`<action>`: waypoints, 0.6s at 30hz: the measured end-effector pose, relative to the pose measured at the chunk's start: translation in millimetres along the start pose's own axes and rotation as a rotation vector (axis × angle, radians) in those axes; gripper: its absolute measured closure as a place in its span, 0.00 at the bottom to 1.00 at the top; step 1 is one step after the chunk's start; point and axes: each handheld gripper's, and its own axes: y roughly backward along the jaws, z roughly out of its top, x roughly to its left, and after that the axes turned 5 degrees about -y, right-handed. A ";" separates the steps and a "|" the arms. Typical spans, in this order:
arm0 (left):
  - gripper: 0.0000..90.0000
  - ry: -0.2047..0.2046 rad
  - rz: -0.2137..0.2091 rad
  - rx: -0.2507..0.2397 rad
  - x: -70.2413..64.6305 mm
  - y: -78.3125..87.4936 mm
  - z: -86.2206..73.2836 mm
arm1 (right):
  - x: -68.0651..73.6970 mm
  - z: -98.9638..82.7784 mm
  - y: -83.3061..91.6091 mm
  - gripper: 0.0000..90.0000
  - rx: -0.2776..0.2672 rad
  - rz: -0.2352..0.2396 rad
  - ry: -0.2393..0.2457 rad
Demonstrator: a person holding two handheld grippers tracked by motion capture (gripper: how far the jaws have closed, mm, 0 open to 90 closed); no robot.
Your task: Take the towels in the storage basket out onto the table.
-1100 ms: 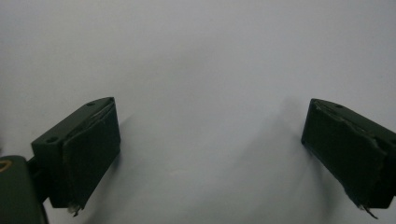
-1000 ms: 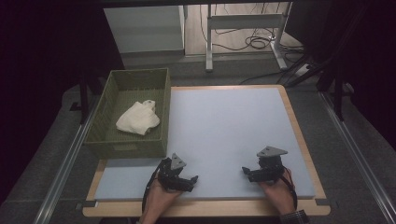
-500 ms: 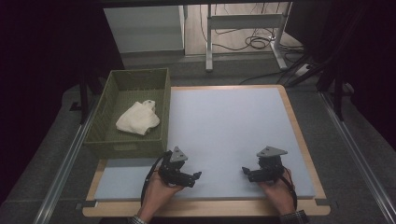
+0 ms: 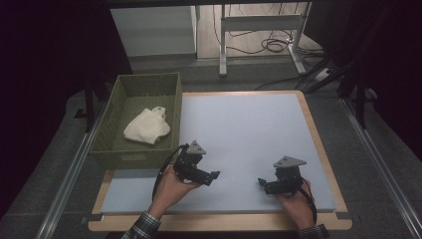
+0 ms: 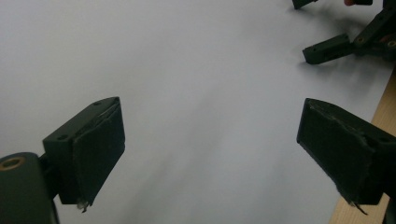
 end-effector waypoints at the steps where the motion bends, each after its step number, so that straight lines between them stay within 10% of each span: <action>1: 0.09 -0.002 -0.008 0.001 1.7 0.2 2.5 | 0.0 0.0 0.0 0.07 0.000 0.000 0.001; 18: 0.11 -0.044 0.077 0.077 42.2 23.4 58.4 | 0.0 -0.1 -0.3 0.07 -0.003 0.002 0.004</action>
